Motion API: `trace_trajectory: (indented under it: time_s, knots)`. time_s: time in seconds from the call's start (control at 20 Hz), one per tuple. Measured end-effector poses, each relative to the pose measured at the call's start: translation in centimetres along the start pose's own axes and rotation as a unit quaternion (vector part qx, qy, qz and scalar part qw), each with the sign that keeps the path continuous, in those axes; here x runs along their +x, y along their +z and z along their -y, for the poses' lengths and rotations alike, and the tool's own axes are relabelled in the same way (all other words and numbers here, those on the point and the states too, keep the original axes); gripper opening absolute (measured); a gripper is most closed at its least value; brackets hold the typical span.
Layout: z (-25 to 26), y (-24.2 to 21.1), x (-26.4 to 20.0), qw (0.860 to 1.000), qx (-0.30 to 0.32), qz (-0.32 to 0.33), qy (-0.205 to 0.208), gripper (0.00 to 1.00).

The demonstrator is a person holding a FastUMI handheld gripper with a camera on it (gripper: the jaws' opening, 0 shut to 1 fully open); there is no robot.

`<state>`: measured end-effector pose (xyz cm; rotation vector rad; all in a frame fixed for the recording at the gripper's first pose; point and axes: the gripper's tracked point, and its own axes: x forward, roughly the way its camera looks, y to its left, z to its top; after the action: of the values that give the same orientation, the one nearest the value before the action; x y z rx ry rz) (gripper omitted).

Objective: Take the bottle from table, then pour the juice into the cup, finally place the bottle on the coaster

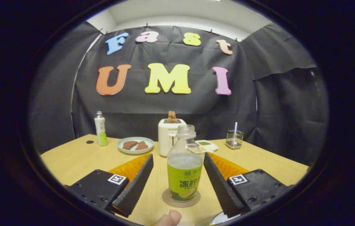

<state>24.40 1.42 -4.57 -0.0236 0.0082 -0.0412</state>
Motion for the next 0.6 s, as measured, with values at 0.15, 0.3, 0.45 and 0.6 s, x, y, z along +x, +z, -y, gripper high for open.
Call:
trace_trajectory:
  time_s: [0.15, 0.3, 0.45, 0.6]
  knots:
    - [-0.3, 0.3, -1.5, 1.0, -0.01, 0.0, -0.004, 1.0]
    - [-1.1, 1.2, -3.6, 1.0, -0.012, 0.008, 0.007, 1.0]
    - [-0.9, 2.0, -6.3, 1.0, -0.027, 0.008, -0.007, 1.0]
    - [-0.9, 3.7, -9.0, 0.999, -0.034, 0.013, 0.0, 1.0]
